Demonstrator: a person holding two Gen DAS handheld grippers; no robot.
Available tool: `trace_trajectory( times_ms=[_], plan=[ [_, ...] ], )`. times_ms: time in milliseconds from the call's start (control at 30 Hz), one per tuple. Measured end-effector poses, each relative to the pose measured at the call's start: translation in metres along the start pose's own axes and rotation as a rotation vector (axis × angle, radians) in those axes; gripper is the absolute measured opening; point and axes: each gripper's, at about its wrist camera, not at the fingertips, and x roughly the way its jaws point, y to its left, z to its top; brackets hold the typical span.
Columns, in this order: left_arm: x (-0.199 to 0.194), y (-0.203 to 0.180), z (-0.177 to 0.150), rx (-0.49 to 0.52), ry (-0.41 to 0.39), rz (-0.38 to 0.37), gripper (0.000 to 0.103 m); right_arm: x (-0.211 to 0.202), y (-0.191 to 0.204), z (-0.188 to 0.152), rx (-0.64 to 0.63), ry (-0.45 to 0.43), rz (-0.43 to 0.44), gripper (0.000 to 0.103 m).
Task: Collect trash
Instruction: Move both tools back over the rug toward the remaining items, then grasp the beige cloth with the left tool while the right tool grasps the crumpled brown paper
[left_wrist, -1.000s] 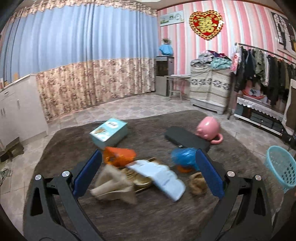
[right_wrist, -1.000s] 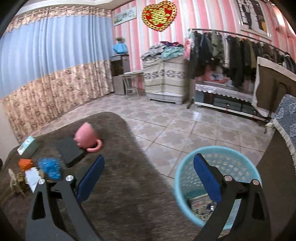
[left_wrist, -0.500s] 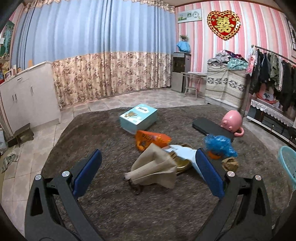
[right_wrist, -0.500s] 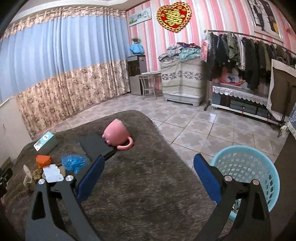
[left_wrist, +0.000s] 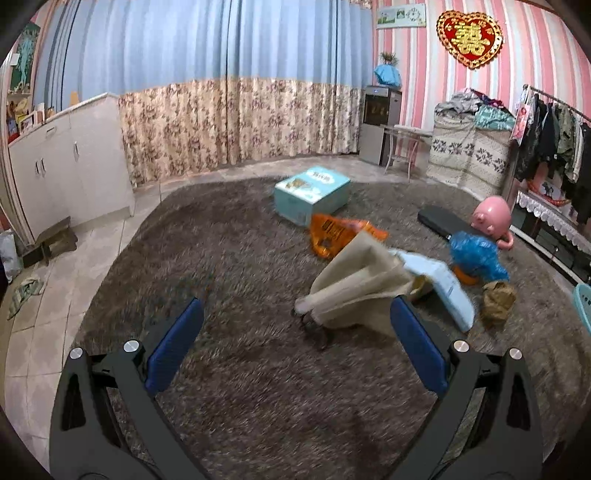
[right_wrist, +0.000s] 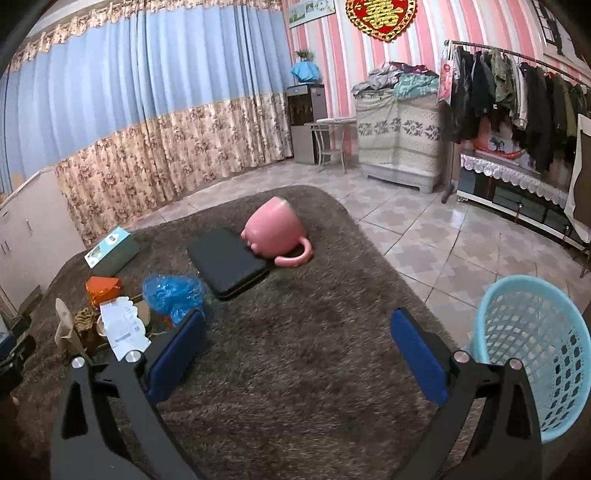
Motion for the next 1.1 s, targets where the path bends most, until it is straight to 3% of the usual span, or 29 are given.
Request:
trace_trajectory(
  times_ms=[233,467,700,1000,1100],
  plan=[
    [0.021,0.001,-0.011,0.002,0.059,-0.015,0.098,0.011,0.021,-0.006,-0.049,0.028,0.012,0.099],
    [0.042,-0.027,0.004,0.037,0.068,-0.07,0.098,0.021,0.043,-0.013,-0.11,0.066,0.008,0.099],
    [0.065,-0.048,0.004,0.044,0.137,-0.089,0.098,0.029,0.05,-0.018,-0.111,0.106,0.016,0.099],
    [0.061,-0.009,0.002,-0.029,0.142,-0.082,0.097,0.036,0.055,-0.021,-0.108,0.126,0.031,0.099],
    [0.056,0.001,0.002,-0.064,0.132,-0.129,0.087,0.036,0.057,-0.023,-0.104,0.13,0.04,0.099]
  ],
)
